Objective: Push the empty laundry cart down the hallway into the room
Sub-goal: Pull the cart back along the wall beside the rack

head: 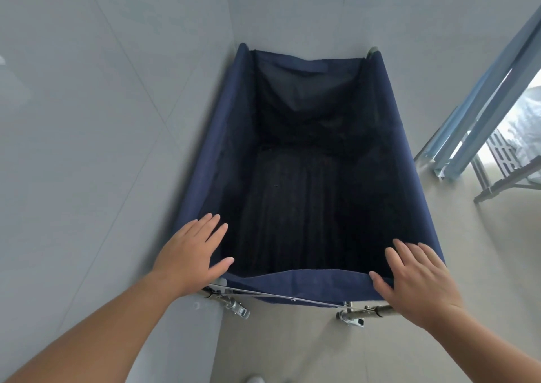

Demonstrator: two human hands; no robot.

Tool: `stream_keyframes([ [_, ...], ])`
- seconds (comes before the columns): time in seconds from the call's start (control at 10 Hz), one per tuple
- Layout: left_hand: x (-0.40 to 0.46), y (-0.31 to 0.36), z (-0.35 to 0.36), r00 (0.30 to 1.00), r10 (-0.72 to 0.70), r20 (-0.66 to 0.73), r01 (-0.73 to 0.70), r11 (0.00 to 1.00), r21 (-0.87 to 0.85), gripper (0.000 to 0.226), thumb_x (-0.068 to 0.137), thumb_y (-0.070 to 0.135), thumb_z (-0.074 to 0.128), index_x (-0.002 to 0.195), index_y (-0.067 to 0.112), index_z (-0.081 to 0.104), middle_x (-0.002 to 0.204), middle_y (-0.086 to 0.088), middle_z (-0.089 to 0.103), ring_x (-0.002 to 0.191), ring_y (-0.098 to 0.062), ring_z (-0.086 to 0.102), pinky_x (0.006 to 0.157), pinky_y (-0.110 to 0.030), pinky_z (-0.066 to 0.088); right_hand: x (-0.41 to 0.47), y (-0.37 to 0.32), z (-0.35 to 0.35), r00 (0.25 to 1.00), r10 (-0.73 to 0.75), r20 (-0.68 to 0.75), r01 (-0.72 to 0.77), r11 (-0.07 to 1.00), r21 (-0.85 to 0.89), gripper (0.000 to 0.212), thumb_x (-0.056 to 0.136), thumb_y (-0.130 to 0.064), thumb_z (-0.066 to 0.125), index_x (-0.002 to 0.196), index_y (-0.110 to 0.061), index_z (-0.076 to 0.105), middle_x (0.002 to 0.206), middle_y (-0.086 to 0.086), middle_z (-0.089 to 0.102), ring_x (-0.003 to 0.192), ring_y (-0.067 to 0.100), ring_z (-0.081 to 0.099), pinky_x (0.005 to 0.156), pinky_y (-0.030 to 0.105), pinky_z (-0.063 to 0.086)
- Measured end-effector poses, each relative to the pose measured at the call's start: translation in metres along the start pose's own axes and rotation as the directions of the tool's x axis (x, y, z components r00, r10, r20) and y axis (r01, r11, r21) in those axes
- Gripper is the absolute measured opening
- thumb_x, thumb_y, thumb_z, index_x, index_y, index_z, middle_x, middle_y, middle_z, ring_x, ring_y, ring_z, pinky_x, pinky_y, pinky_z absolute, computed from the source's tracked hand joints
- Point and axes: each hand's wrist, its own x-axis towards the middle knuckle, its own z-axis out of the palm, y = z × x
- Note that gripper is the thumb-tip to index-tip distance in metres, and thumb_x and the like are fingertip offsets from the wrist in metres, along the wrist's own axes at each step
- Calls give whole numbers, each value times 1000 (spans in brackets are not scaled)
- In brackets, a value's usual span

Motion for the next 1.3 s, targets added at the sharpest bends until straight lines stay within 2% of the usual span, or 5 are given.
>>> stream_keyframes([
  [0.1,2,-2,2,1000,-4,-12,4,1000,5,74,89,63,34,139,11,47,146,-11,46,137,-25,37,112,-41,30,0,-1,0,1000,-4,0,4,1000,-5,54,89,-53,42,92,-2,60,111,24,65,94,42,60,94,50,43],
  [0.2,3,-2,2,1000,-3,-16,3,1000,9,74,87,62,36,138,10,48,145,-12,48,137,-26,38,112,-41,29,1,-3,-1,1000,-9,0,9,1000,2,55,89,-53,43,94,-2,60,113,24,65,97,42,60,95,50,43],
  [0.6,2,0,4,999,-25,-33,24,1000,-15,77,87,64,29,145,13,39,152,-6,38,142,-21,29,117,-37,18,0,-3,-2,1000,-19,-14,20,1000,24,55,89,-52,42,94,-1,60,114,25,65,97,42,60,95,50,42],
  [1.3,4,-2,4,999,-34,5,34,999,-22,78,87,65,27,146,15,37,153,-5,36,143,-20,26,118,-37,17,3,-5,1,999,-3,-46,6,998,62,55,89,-53,44,96,-1,59,119,24,63,100,41,58,98,49,40],
])
